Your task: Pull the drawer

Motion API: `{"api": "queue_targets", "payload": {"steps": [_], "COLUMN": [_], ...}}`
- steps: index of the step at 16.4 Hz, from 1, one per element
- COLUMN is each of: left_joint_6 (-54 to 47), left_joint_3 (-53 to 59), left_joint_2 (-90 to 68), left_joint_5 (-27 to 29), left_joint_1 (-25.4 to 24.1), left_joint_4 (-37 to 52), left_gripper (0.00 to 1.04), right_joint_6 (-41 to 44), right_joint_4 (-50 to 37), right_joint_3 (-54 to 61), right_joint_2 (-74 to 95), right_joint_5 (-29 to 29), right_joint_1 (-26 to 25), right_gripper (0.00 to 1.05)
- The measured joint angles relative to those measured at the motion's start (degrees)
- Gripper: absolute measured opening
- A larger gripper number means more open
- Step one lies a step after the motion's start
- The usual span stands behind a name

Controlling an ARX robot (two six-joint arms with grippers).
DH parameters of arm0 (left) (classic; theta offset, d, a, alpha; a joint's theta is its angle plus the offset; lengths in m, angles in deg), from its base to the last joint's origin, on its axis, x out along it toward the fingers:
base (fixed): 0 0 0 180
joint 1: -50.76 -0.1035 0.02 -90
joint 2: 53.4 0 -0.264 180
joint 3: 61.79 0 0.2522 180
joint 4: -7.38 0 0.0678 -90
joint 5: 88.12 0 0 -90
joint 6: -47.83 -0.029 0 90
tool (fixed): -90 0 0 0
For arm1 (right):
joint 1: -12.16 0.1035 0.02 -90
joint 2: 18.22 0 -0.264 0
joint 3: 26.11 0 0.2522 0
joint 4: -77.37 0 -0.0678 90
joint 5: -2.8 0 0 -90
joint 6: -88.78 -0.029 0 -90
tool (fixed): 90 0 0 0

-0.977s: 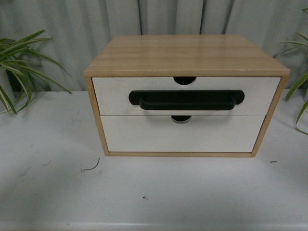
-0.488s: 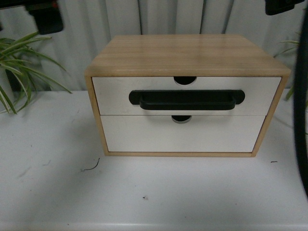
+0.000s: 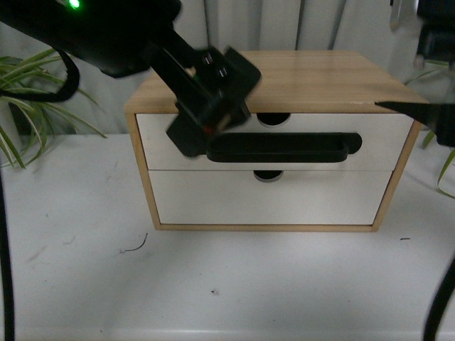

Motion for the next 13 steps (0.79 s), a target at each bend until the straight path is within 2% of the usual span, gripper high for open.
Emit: {"api": "queue_targets", "payload": {"steps": [2, 4, 6, 13], "left_joint_6": [-6.1, -8.4, -8.8, -9.4], "left_joint_3": [-1.9, -4.0, -4.6, -6.0], "left_joint_2": [-3.3, -6.3, -8.5, -13.7], "left_joint_5": [0.1, 0.7, 0.9, 0.8], "left_joint_1": [3.2, 4.2, 4.6, 5.9], "left_joint_4": [-3.7, -4.2, -4.2, -1.9], "left_gripper": [0.98, 0.98, 0.98, 0.98], "right_joint_6": [11.9, 16.4, 17.7, 16.0], "right_joint_4": [7.5, 12.9, 15.8, 15.2], "right_joint_3": [-0.5, -0.6, -0.7, -0.7], "right_joint_2": [0.2, 0.6, 1.5, 7.2], "right_joint_5": [-0.9, -1.0, -0.9, 1.0], "right_joint_1": [-0.6, -0.6, -0.1, 2.2], "right_gripper": [0.98, 0.98, 0.98, 0.98]}}
